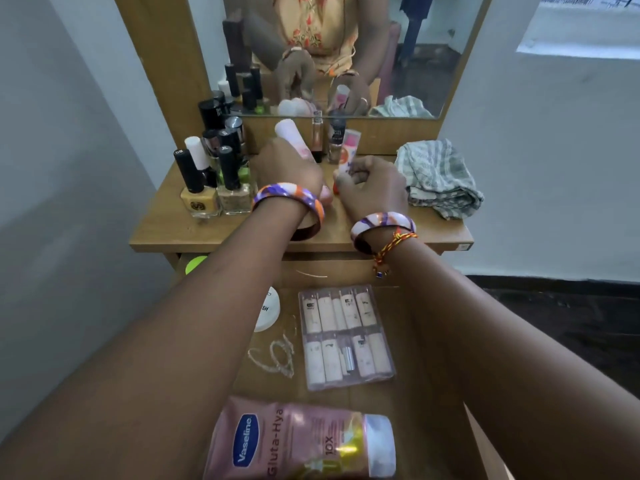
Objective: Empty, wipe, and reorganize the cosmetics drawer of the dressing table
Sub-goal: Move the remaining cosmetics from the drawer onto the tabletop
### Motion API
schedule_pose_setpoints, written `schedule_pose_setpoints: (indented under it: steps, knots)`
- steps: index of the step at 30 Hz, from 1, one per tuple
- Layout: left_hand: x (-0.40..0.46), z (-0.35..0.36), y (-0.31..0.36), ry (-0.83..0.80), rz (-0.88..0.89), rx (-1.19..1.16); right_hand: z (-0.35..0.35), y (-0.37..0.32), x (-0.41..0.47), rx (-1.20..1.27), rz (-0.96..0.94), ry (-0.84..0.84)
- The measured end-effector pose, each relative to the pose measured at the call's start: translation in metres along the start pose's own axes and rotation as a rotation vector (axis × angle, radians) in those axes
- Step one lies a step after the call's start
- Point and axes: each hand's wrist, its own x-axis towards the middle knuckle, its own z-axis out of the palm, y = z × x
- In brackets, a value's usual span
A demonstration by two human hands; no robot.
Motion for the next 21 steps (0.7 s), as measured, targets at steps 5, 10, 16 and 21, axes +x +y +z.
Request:
schedule_pose_setpoints:
  steps: [5,10,16,21]
  knots:
    - [0.012,0.005,-0.003,-0.109,0.07,0.171,-0.004,-0.002,0.002,0.056,-0.017,-0.026]
    - [0.015,0.013,-0.002,-0.107,0.088,0.223,0.002,-0.006,0.014,0.057,-0.018,-0.073]
    - [-0.001,0.011,-0.008,-0.102,0.181,0.17,0.013,-0.008,0.025,0.103,0.032,-0.099]
    - [-0.01,0.008,-0.013,-0.086,0.257,0.323,0.016,-0.012,0.025,0.088,0.032,-0.082]
